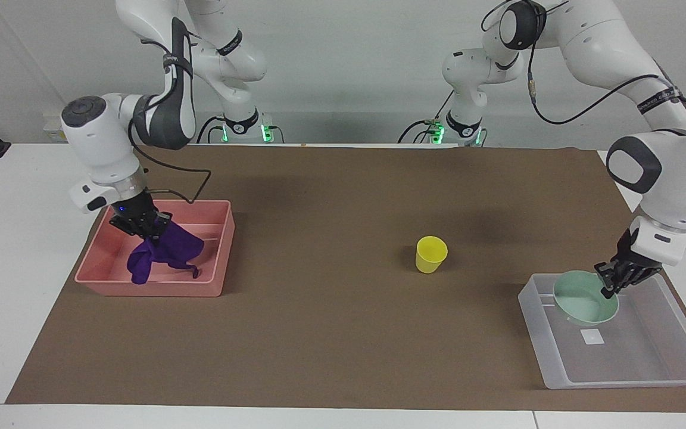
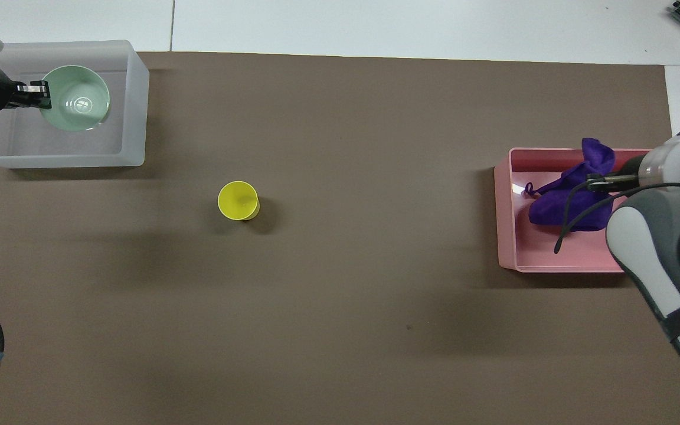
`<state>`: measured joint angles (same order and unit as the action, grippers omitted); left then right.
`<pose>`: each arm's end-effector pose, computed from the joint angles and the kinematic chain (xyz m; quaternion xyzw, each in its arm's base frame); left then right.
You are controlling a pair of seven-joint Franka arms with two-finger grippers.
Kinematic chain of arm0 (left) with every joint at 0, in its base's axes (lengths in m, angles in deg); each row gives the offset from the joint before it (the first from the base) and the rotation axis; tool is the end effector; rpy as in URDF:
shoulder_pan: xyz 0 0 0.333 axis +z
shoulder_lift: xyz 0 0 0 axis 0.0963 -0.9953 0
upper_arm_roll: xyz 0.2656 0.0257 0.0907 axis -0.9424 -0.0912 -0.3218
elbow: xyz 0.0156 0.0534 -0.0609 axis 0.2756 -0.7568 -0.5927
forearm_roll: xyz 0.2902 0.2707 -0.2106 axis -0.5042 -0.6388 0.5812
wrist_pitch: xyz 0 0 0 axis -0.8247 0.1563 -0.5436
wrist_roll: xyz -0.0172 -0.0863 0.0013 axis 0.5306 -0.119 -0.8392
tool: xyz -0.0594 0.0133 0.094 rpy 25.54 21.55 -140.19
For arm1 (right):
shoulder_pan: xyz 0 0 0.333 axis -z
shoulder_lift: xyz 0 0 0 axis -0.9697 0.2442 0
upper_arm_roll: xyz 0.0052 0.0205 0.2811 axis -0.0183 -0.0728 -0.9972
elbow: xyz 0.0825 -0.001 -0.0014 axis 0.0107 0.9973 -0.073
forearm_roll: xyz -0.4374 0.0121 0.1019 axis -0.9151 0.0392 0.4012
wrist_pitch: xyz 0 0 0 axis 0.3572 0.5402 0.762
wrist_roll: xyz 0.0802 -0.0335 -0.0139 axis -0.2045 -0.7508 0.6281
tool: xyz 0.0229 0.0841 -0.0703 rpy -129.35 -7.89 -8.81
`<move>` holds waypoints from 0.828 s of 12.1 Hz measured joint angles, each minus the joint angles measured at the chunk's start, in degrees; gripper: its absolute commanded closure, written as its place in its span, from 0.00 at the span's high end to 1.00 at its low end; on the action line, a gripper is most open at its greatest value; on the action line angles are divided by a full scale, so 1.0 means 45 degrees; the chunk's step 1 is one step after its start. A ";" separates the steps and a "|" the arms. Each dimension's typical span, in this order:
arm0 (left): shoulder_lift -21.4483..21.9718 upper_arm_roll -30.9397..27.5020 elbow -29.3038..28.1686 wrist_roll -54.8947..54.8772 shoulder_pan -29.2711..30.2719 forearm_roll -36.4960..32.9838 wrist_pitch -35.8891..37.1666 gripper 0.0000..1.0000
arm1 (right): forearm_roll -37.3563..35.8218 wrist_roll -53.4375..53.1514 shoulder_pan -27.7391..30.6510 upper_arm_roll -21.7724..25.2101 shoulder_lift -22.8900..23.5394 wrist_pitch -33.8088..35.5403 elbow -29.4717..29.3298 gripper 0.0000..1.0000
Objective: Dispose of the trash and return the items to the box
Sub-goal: 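Place the cloth in the pink box while the left gripper places the bowl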
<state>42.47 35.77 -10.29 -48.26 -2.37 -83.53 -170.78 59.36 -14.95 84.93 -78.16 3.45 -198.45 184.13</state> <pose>0.7629 0.0717 0.3910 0.9907 0.0320 0.1310 0.0165 0.6275 -0.0826 0.3198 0.9975 0.0034 0.0685 0.0170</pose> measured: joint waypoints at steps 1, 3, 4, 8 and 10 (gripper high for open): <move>-0.0511 0.0046 0.0489 0.0000 0.0138 0.0010 -0.0047 0.00 | 0.0000 -0.0001 0.0001 -0.0002 0.0178 -0.0495 0.0448 0.37; -0.1252 0.0151 0.0991 0.0000 0.0413 0.0039 -0.0306 0.00 | 0.0001 -0.0010 0.0002 -0.0002 0.0410 -0.1044 0.0890 0.86; -0.1485 0.0167 0.1010 -0.0003 0.0507 0.0110 -0.0424 0.00 | 0.0002 -0.0024 0.0006 -0.0001 0.0435 -0.1106 0.0967 1.00; -0.1838 0.0292 0.0399 -0.0016 0.0552 0.0283 -0.1308 0.00 | 0.0003 -0.0046 0.0008 -0.0021 0.0218 -0.1065 0.0790 1.00; -0.1826 0.0331 -0.0272 -0.0029 0.0546 0.0329 -0.2098 0.00 | 0.0003 -0.0125 -0.0059 -0.0108 -0.0254 -0.0288 0.0303 1.00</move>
<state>34.25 37.27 -11.51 -48.39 0.08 -82.05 -180.22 59.38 -15.51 84.66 -78.65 2.31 -199.75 185.50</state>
